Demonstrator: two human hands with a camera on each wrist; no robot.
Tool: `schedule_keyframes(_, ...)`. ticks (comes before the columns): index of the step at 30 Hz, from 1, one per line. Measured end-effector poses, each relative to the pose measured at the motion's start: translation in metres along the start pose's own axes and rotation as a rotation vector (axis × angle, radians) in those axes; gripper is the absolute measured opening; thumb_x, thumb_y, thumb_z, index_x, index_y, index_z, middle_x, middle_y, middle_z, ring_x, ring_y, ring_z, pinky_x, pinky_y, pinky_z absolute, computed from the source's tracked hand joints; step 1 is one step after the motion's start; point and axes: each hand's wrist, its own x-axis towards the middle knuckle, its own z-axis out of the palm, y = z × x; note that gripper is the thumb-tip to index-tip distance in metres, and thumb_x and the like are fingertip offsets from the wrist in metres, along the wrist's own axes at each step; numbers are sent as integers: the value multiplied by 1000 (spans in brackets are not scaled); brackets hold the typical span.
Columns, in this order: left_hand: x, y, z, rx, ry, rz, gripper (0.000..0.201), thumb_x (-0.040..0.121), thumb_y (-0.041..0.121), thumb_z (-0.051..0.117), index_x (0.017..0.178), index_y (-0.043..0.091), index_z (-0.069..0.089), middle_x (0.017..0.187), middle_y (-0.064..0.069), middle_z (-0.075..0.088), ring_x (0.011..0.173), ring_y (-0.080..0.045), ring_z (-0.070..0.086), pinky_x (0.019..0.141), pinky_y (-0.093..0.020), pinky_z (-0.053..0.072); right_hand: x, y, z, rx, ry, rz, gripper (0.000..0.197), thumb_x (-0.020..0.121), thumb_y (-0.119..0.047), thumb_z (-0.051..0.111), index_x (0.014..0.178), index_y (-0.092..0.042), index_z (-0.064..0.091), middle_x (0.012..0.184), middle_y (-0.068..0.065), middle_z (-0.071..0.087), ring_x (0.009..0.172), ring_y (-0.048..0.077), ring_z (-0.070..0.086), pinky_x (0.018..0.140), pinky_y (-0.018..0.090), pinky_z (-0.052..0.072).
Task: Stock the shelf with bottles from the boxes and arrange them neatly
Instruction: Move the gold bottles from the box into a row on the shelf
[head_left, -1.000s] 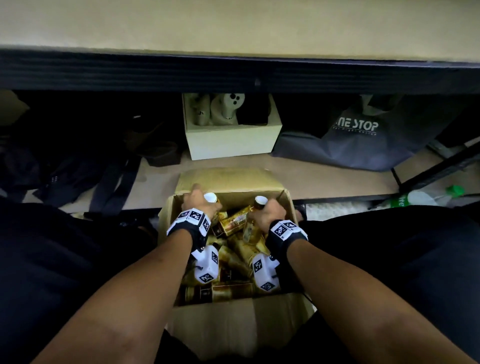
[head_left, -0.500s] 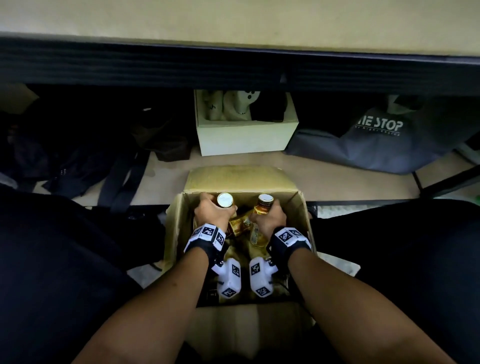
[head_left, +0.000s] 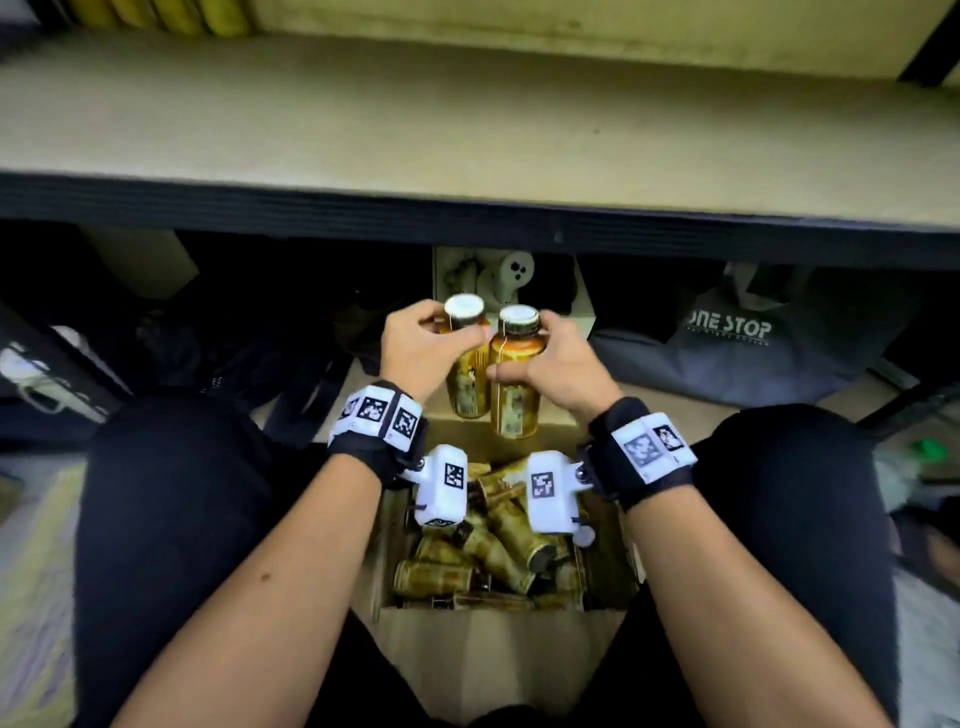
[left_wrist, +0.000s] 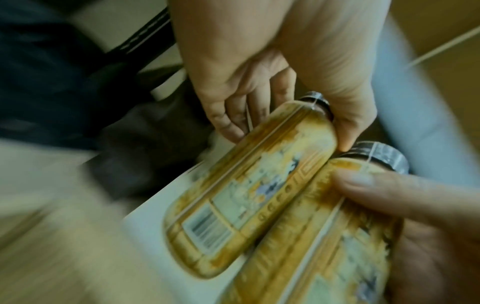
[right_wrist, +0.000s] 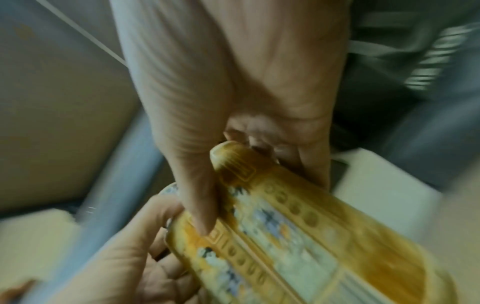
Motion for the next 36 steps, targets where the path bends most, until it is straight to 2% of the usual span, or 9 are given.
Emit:
schedule_keyframes(6,-7,130,-50,-68,-93,332,20,67,23,86,83,19,74,81,2,75,73,-7,69,66,-23,53,-24,-115,-39,38,144,-341,57,57,-28,88,108,-18,66,99,-2,74,93,13,71,89,44,56)
schedule_keyframes(12,17,229,-84,114,-21,493,39,66,43,83,95,17,75,86,5,75,82,-7,71,74,-29,57,-19,-211,-67,-108,220,-483,53,57,-33,92,104,-18,71,94,-7,74,89,7,70,87,35,58)
schedule_keyframes(15,37,246,-89,192,18,461,32,66,37,85,87,15,75,78,5,73,71,-8,68,68,-27,56,-1,-229,-64,-163,217,-435,49,58,-28,93,101,-17,70,94,-4,74,89,9,70,87,35,58)
schedule_keyframes(18,57,242,-86,250,29,359,40,67,31,86,98,11,73,88,-3,73,74,-13,66,65,-26,54,23,-232,-50,-208,218,-391,47,59,-23,93,97,-12,68,94,0,73,89,15,69,85,39,58)
schedule_keyframes(22,91,227,-89,222,78,244,35,65,32,88,91,13,73,87,-4,74,80,-16,69,75,-35,59,53,-236,-40,-228,211,-379,53,62,-22,92,106,-10,64,101,3,71,95,18,66,87,39,56)
schedule_keyframes(25,119,224,-96,214,60,189,47,63,32,88,103,13,73,96,-3,74,88,-17,70,83,-38,58,79,-244,-33,-299,164,-381,60,62,-26,91,110,-11,60,105,1,69,98,18,64,88,38,55)
schedule_keyframes(29,164,230,-109,446,140,144,58,64,42,86,108,10,68,108,-5,69,99,-22,65,90,-36,54,122,-263,-16,-350,79,-393,55,67,-21,88,112,-14,57,108,1,67,100,20,64,89,38,53)
schedule_keyframes(32,202,233,-125,672,197,119,56,69,48,81,109,10,65,111,-7,67,103,-28,62,85,-32,52,159,-283,3,-424,24,-430,52,70,-20,86,113,-13,58,110,0,65,100,18,61,85,31,50)
schedule_keyframes(36,255,229,-148,772,207,95,58,76,48,75,116,9,60,117,-8,66,105,-28,62,75,-29,46,213,-299,36,-431,17,-444,68,68,-22,87,126,-12,52,125,4,63,114,23,59,94,33,48)
